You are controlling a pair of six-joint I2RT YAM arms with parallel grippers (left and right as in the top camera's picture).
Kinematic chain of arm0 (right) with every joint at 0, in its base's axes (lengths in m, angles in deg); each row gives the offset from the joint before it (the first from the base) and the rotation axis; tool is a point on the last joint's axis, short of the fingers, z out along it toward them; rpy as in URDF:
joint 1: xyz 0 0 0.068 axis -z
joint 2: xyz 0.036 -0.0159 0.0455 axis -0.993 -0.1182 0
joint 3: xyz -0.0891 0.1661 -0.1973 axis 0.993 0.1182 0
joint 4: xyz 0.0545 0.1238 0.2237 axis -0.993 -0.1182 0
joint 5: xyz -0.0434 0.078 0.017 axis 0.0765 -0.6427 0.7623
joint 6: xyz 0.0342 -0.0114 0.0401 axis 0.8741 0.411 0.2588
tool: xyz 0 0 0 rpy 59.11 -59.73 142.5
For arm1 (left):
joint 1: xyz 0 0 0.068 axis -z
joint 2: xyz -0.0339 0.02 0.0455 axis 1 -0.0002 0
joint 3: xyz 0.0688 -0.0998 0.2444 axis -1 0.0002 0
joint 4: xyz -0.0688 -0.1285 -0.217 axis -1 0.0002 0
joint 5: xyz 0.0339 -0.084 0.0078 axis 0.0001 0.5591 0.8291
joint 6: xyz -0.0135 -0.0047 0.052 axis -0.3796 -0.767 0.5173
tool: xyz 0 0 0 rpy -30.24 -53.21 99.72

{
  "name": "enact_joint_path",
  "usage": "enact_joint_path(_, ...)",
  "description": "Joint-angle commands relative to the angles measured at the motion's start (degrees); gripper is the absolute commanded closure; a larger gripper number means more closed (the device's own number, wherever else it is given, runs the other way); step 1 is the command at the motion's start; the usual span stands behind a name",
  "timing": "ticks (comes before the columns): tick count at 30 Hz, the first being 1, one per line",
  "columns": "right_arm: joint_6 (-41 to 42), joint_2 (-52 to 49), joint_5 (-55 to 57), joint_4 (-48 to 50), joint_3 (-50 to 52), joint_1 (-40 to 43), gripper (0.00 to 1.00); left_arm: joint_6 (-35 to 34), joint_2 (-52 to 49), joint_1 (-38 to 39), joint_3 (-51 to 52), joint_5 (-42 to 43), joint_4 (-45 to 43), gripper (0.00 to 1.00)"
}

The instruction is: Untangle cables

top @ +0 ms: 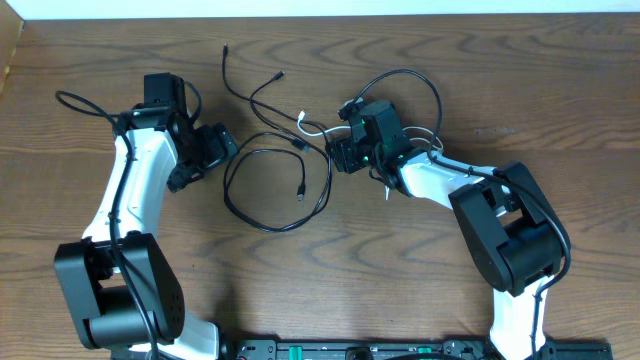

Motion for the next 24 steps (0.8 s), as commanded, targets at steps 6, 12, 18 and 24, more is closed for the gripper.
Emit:
enact_joint_path(6,0.37,-0.39,1.09,-1.07,0.37,0.20,0.37,0.11,-0.35,-0.24,0.28,-0.76,0.11,0.02)
enact_joint_path(12,0.46,3.08,1.11,-4.76,0.37,0.22,0.42,0.11,-0.35,-0.24,0.28,-0.76,0.13,0.02)
enact_joint_path(18,0.07,14.53,1.70,-7.96,0.37,0.61,0.37,0.11,-0.35,-0.24,0.28,-0.76,0.11,0.02)
enact_joint_path(24,0.09,21.86,12.22,-14.75,0.37,1.79,0.28,0.13,-0.35,-0.24,0.28,-0.76,0.11,0.02)
